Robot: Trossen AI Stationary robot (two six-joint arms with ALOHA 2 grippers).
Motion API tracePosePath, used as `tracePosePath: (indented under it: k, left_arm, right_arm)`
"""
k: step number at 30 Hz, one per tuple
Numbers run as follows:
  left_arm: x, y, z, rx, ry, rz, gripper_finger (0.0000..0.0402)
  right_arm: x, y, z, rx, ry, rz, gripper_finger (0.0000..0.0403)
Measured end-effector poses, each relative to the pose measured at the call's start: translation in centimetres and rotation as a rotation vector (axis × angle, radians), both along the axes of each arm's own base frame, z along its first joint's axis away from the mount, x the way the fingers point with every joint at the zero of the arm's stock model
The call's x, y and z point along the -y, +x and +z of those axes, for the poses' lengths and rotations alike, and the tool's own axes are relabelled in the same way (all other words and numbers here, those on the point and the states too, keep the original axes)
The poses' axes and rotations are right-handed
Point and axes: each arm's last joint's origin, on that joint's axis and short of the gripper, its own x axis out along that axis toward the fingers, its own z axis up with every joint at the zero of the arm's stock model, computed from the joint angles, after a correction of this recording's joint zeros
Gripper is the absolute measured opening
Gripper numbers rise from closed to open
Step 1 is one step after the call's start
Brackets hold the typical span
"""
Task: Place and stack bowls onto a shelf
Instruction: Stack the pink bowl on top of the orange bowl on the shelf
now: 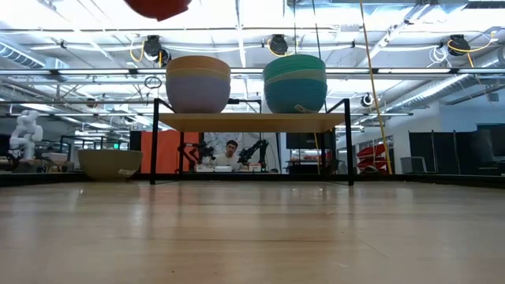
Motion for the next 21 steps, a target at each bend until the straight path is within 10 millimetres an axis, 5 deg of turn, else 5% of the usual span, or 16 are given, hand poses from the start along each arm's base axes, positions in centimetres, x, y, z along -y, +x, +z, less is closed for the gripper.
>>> tracePosePath:
  k: [9,21]
  left_arm:
    - [-6.5,2.7,3.1,0.086,-0.063,-0.033,0.0009]
    - [-15.1,4.6,-0.8,0.000,-0.277,0.029,0.0009]
  right_arm:
    - [0.0,0.0,0.0,-0.001,0.000,0.000,0.0137]
    - [0.0,-0.1,-0.2,-0.022,0.006,0.000,0.0137]
